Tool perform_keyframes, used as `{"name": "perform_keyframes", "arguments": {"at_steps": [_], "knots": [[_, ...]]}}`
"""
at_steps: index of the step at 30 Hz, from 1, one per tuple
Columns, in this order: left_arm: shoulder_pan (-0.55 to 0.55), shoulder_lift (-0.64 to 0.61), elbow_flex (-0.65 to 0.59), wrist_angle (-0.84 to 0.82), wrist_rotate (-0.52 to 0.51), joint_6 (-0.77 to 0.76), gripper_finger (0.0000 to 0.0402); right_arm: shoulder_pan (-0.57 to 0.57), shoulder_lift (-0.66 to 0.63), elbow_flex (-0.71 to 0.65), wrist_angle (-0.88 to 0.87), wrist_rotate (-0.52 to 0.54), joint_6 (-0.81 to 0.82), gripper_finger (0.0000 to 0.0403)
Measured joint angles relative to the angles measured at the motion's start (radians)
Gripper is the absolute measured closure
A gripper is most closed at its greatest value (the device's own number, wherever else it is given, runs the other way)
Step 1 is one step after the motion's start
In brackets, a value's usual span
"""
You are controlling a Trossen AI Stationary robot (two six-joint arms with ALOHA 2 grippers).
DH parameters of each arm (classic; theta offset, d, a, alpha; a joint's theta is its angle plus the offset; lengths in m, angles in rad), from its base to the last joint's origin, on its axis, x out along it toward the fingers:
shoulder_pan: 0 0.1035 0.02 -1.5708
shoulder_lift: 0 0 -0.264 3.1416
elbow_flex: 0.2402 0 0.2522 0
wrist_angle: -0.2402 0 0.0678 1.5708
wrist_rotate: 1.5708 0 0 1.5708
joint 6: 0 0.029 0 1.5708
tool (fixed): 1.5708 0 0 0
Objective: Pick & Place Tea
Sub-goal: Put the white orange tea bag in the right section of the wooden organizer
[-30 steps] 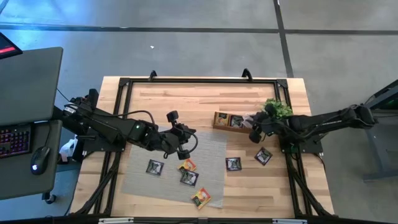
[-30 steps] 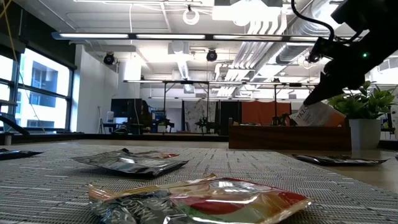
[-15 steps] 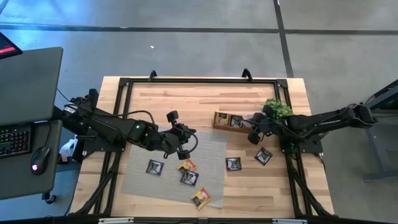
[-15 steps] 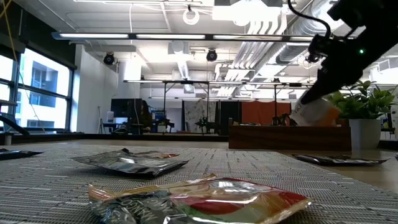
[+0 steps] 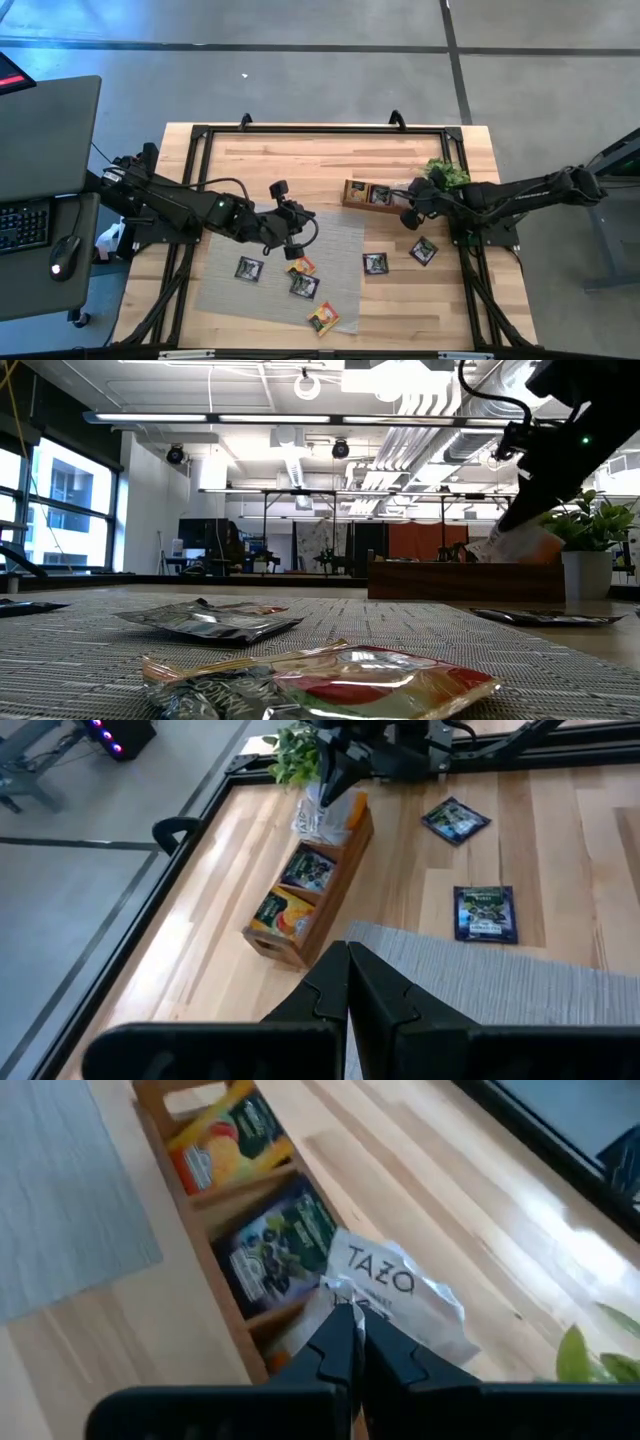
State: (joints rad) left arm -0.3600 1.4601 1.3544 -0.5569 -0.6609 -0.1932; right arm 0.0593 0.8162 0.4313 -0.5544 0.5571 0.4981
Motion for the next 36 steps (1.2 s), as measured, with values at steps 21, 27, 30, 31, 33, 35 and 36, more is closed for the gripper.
{"name": "perform_keyframes", "arguments": {"at_steps": [21,27,30,31,33,35,36], "knots": [[0.000,0.000,0.000,-0.030,-0.007,0.005,0.0401,0.000,0.001,-0.118,0.208,0.142,0.074,0.0396],[0.001,0.000,0.000,-0.030,-0.012,0.005,0.0401,0.000,0.001,-0.121,0.237,0.090,-0.034,0.0374],[0.001,0.000,0.000,-0.029,-0.013,0.005,0.0401,0.000,0.001,-0.121,0.240,0.091,-0.090,0.0356],[0.001,0.000,0.000,-0.029,-0.013,0.005,0.0401,0.000,0.001,-0.121,0.243,0.090,-0.098,0.0350],[0.001,0.000,0.000,-0.029,-0.013,0.005,0.0401,0.000,0.001,-0.120,0.250,0.088,-0.114,0.0339],[0.001,0.000,0.000,-0.029,-0.013,0.005,0.0401,0.000,-0.001,-0.120,0.261,0.085,-0.137,0.0330],[0.001,0.000,0.000,-0.029,-0.013,0.005,0.0401,0.000,-0.004,-0.120,0.270,0.083,-0.153,0.0326]]}}
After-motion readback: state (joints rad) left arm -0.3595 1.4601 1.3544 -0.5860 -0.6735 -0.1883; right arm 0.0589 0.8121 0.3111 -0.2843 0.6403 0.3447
